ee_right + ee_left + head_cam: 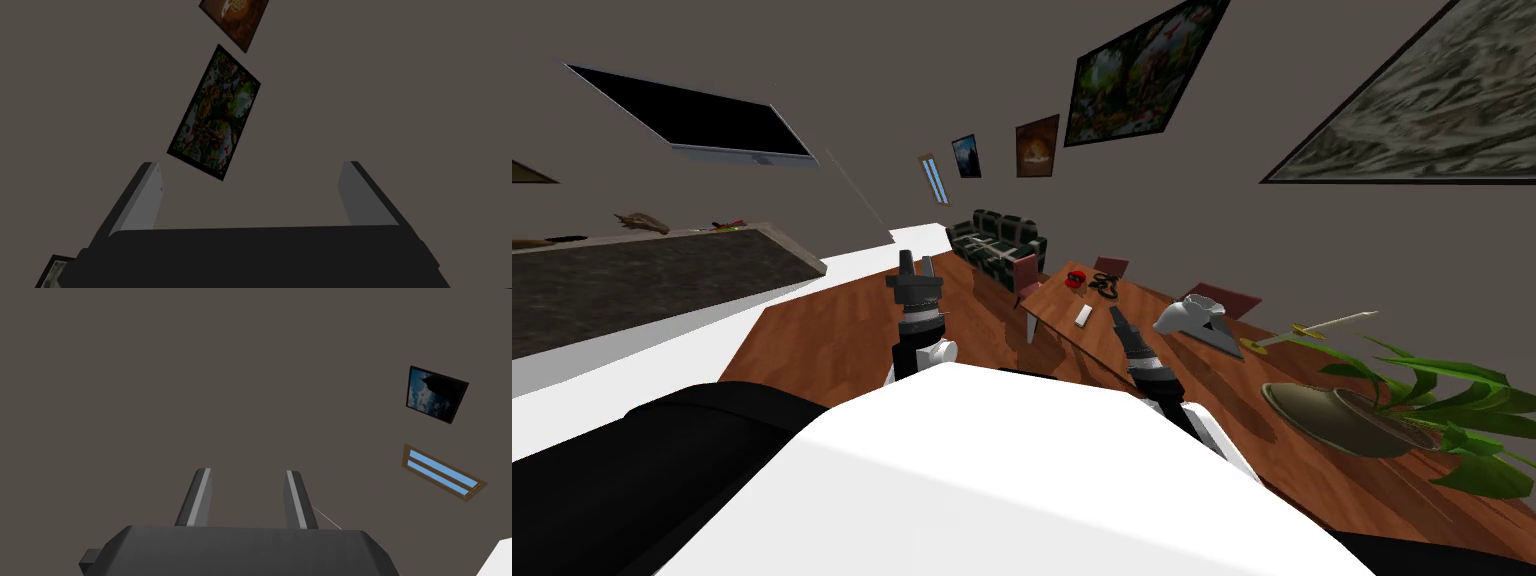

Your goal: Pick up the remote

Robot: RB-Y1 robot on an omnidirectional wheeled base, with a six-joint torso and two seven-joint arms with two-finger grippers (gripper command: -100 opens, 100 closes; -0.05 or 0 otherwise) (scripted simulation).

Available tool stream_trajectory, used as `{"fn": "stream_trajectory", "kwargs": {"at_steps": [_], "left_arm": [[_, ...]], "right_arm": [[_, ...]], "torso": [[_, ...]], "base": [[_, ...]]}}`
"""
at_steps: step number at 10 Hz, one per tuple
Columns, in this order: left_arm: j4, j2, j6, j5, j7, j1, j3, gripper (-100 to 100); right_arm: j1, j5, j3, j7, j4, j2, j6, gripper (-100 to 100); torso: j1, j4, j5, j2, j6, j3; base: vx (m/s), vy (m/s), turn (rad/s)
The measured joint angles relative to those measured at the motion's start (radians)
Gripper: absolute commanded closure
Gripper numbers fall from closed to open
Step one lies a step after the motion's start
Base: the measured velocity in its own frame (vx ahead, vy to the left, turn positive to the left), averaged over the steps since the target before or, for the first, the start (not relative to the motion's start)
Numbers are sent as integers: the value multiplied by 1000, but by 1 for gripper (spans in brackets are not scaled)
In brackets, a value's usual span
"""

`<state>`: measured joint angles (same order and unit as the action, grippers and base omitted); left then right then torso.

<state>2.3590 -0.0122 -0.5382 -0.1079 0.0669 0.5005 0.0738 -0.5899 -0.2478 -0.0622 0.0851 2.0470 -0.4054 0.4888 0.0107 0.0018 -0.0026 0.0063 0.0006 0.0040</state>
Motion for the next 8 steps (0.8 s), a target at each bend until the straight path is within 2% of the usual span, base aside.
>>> {"fn": "stream_trajectory", "kwargs": {"at_steps": [1, 2, 6, 8], "left_arm": [[0, 0, 0, 0, 0, 0, 0, 0], [0, 0, 0, 0, 0, 0, 0, 0], [0, 0, 0, 0, 0, 0, 0, 0], [0, 0, 0, 0, 0, 0, 0, 0]], "right_arm": [[-4, -23, -10, 5, -30, -33, 12, -100], [-13, -51, -20, 14, -57, -65, 28, -100], [-4, -151, -34, 40, -161, -161, 66, -100], [-6, -202, -37, 55, -196, -198, 81, -100]], "torso": [[2, 0, 0, -1, -1, -1], [5, 0, -1, 1, -1, 0], [0, -1, 0, -4, -1, -2], [0, -1, 0, -5, -1, -3]], "base": [[-154, -198, 453], [-120, -141, 204], [-97, -91, 227], [-80, -94, 269]]}}
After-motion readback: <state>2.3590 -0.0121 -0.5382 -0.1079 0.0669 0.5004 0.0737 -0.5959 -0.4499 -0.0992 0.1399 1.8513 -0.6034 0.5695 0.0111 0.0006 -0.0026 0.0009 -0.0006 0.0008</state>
